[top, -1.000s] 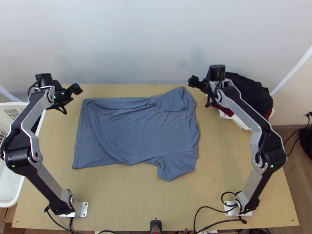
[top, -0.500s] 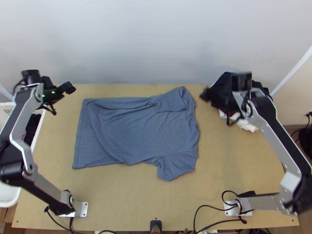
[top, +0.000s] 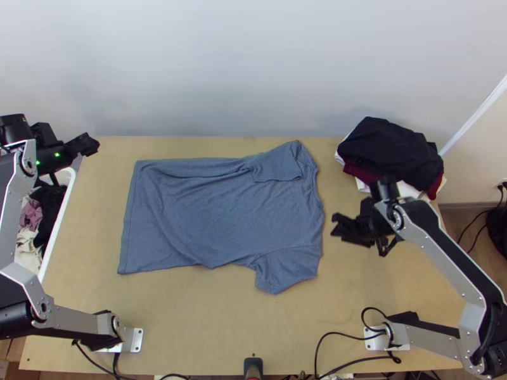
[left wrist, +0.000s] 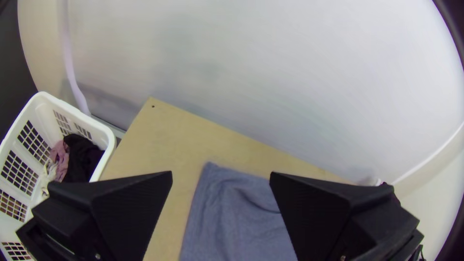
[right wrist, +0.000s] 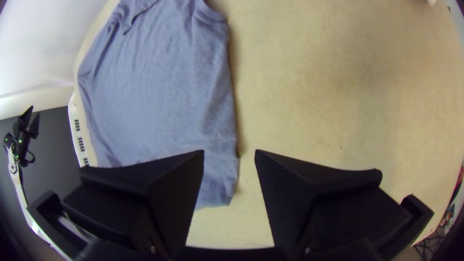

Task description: Fold the t-shirt

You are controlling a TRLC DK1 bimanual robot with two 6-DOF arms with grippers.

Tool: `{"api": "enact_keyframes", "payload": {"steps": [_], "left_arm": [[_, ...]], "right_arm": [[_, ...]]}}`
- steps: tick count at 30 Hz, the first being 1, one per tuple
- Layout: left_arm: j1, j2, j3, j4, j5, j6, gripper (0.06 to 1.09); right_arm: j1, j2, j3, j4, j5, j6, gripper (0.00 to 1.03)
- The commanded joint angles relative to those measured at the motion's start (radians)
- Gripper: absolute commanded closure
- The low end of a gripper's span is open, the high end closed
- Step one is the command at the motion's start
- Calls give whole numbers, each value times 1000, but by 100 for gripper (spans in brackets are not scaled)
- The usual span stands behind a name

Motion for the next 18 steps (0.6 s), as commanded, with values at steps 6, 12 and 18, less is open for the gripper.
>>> {"api": "enact_keyframes", "payload": {"steps": [6, 12, 18], "left_arm": [[23, -72, -21, -43, -9, 18, 11], [23, -96, -23, -64, -21, 16, 11], [23, -111, -23, -75, -33, 18, 11]], "right_arm": [[30, 23, -101, 57, -32, -40, 56], [48, 78, -127, 124, -40, -43, 56], [50, 130, -154, 192, -46, -43, 56]]}}
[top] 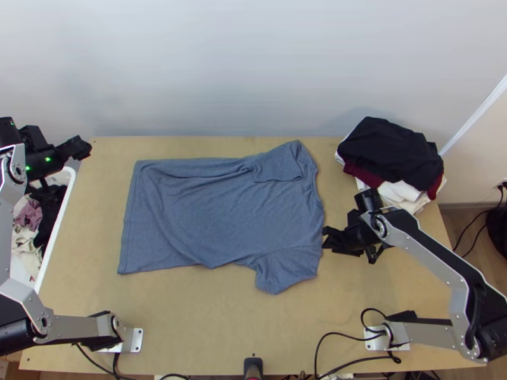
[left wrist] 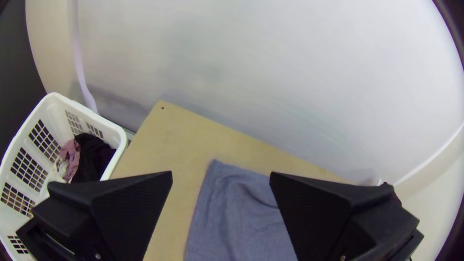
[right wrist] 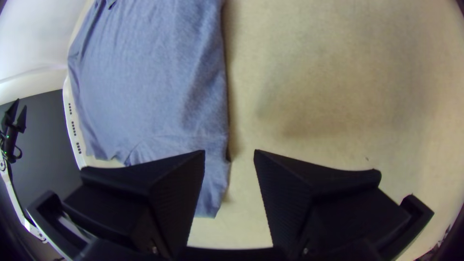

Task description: Fold the t-shirt

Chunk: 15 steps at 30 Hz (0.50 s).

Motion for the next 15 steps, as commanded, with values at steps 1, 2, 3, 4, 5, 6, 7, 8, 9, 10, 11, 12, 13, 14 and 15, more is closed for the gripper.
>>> {"api": "enact_keyframes", "payload": {"steps": [1, 2, 3, 4, 5, 6, 7, 8, 9, 10, 11, 12, 13, 14, 15], "left_arm": [[6, -31, -16, -14, -13, 10, 11], [6, -31, -14, -17, -18, 9, 11], [6, -32, -14, -18, -19, 9, 11], [6, -34, -14, -18, -21, 10, 11], [6, -35, -14, -18, -23, 10, 11], [6, -37, -14, -20, -23, 10, 11], [6, -38, -14, -20, -24, 10, 11], [6, -38, -13, -20, -24, 10, 11], [6, -38, -13, -21, -24, 10, 11], [6, -40, -13, -23, -24, 10, 11], [6, -40, -11, -28, -26, 10, 11], [6, -41, -11, -28, -26, 12, 11], [6, -41, -11, -29, -27, 14, 11], [6, -43, -11, -29, -29, 15, 11], [7, -43, -11, -31, -29, 15, 11]], "right_arm": [[10, 41, -28, 26, -9, -12, 56], [10, 51, -27, 32, -11, -10, 56], [12, 60, -27, 32, -12, -10, 56], [15, 68, -27, 39, -12, -10, 56], [16, 69, -28, 48, -12, -10, 56], [19, 72, -30, 54, -12, -9, 56], [24, 75, -30, 60, -12, -6, 56], [28, 81, -31, 68, -12, -4, 56], [33, 86, -33, 74, -12, -3, 56], [36, 89, -36, 83, -12, -3, 56], [38, 95, -37, 92, -14, 4, 56], [42, 101, -39, 100, -14, 5, 57], [48, 106, -40, 112, -14, 5, 61], [51, 107, -43, 129, -14, 13, 65], [59, 109, -46, 147, -14, 16, 67]]}}
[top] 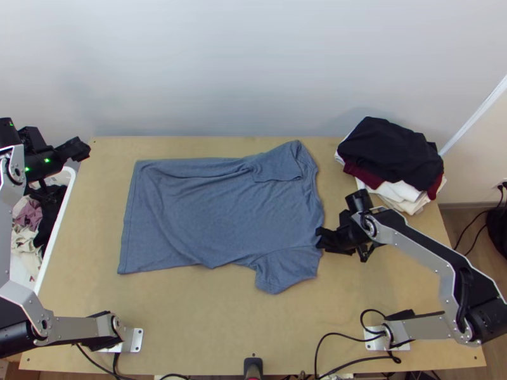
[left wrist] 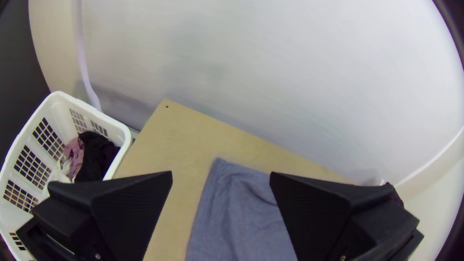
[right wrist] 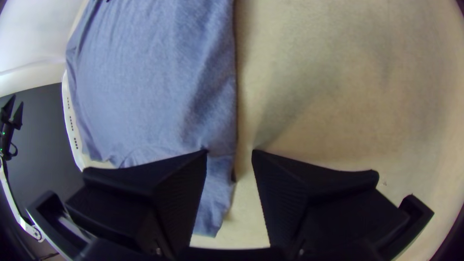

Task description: Fold the t-shirt

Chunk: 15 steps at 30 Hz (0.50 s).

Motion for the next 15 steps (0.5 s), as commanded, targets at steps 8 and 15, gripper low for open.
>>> {"api": "enact_keyframes", "payload": {"steps": [8, 15], "left_arm": [[27, -31, -2, -30, -6, 37, 11], [15, -25, -66, -185, -11, 290, 11]], "right_arm": [[75, 29, -39, 76, -5, 29, 100], [45, -42, -54, 78, -4, 15, 100]]}}
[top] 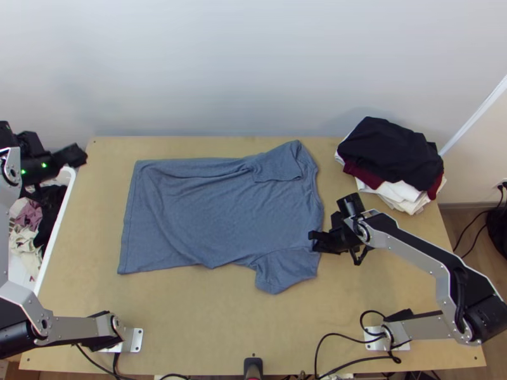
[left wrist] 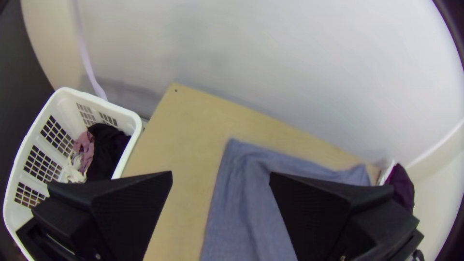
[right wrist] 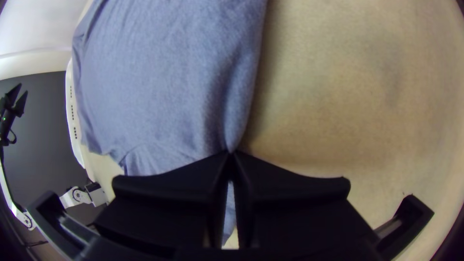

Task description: Fold the t-shirt

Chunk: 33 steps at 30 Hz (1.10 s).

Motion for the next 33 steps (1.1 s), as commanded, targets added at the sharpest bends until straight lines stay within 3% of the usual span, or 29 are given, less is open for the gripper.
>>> {"api": "enact_keyframes", "payload": {"steps": [1, 5, 9, 11, 15, 26, 33], "left_arm": [[-12, -32, -90, -106, -2, 244, 11], [10, -83, -213, -241, -4, 597, 11], [51, -41, -193, -495, -2, 726, 11], [62, -26, -216, -584, -16, 744, 11], [72, 8, -365, -593, -107, 780, 11], [-4, 22, -639, -307, -102, 692, 13], [-30, 54, -664, -258, -96, 675, 29]], "right_arm": [[-23, -45, -27, -6, -4, 4, 100], [-37, -62, -30, -8, -4, -4, 100], [-31, -64, -29, -10, -4, -4, 100], [-31, -67, -26, -10, -5, -3, 100], [-29, -64, -21, -8, -4, -1, 100], [-31, -84, -21, -8, -4, -3, 100], [-31, -84, -21, -8, -2, -4, 100]]}}
